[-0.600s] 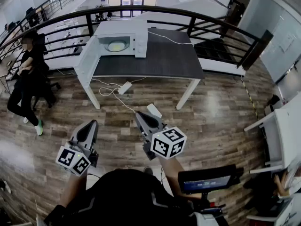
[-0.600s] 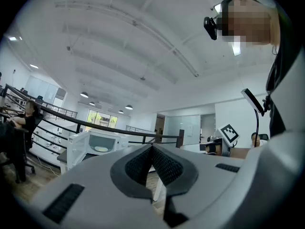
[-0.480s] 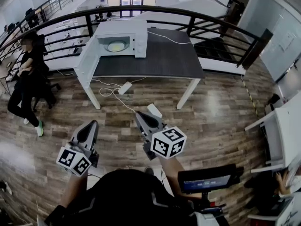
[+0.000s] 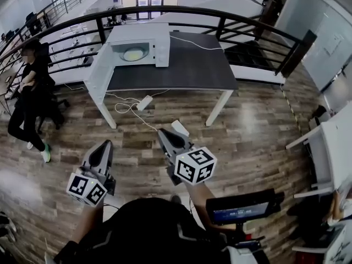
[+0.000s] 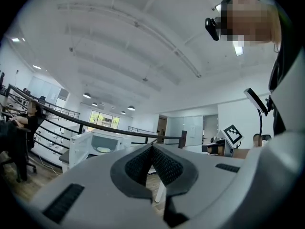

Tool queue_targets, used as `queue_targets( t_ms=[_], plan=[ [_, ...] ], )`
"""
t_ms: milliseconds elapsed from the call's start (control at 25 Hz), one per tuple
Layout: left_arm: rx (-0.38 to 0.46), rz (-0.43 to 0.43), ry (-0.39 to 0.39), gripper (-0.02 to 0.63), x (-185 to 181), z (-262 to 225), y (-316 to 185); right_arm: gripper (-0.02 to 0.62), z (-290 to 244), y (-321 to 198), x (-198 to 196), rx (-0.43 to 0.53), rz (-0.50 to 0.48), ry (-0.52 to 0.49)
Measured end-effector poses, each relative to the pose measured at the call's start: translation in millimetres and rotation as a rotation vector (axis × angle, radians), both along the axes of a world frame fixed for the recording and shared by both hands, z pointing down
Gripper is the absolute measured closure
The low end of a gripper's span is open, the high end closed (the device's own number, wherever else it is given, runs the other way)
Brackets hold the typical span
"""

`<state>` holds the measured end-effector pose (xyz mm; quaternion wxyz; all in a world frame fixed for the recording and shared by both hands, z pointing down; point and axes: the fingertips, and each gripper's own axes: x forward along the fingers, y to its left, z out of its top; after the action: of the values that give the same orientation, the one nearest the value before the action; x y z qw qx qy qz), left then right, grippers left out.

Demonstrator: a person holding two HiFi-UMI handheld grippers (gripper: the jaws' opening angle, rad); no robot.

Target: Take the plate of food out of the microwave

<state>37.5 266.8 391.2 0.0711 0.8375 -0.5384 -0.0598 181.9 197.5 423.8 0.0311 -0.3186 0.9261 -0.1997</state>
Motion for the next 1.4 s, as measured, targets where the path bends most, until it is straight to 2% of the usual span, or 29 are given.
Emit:
queue_targets(
  t_ms=[680, 1400],
  plan=[
    [-0.011, 0.041, 0.006, 0.601, -23, 6, -13, 0.606, 10, -9, -26, -0.028, 0.023, 0.045],
    [-0.006, 0.084, -0.003, 0.601, -75, 12, -20, 0.606, 8, -8, -75, -0.012, 0.062, 0.059]
  ],
)
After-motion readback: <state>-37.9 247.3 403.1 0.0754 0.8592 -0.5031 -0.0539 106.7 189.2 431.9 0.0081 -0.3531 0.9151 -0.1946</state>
